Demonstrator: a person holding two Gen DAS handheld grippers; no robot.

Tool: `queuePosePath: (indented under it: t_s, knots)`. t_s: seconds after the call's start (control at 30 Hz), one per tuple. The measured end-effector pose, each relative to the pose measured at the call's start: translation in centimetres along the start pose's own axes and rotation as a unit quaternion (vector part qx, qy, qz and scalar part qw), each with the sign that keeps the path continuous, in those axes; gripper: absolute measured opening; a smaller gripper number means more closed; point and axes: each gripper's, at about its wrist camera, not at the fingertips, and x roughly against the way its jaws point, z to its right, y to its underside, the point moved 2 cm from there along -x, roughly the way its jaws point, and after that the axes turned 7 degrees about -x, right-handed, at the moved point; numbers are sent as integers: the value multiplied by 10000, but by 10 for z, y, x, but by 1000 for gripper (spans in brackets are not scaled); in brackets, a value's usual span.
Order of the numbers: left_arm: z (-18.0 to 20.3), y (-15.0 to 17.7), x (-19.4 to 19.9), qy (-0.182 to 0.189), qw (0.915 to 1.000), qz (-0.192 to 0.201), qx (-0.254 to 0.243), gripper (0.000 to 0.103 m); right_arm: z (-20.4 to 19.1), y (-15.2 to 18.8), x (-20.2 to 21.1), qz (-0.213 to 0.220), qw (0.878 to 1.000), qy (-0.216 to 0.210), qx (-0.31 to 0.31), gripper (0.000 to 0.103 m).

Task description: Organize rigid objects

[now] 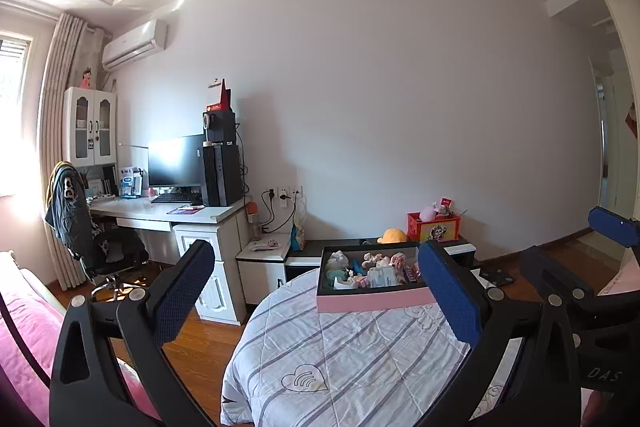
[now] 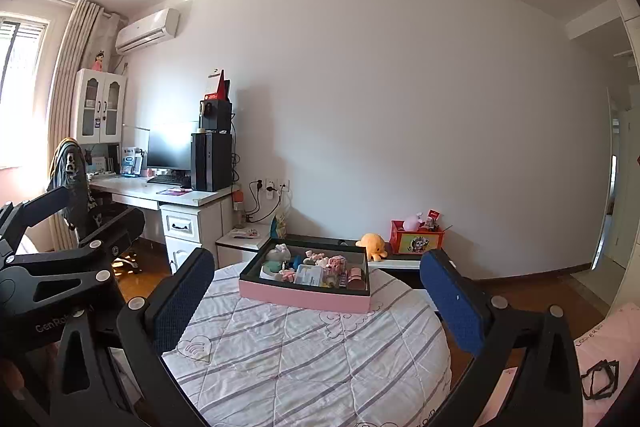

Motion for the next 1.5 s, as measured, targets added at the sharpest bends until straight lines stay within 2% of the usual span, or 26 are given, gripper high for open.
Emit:
queuePosePath:
  t_s: [1.5]
  knots:
    - [4, 12, -11, -56, 9999, -84, 49, 103, -5, 4, -8, -202, 9998, 53, 45, 103]
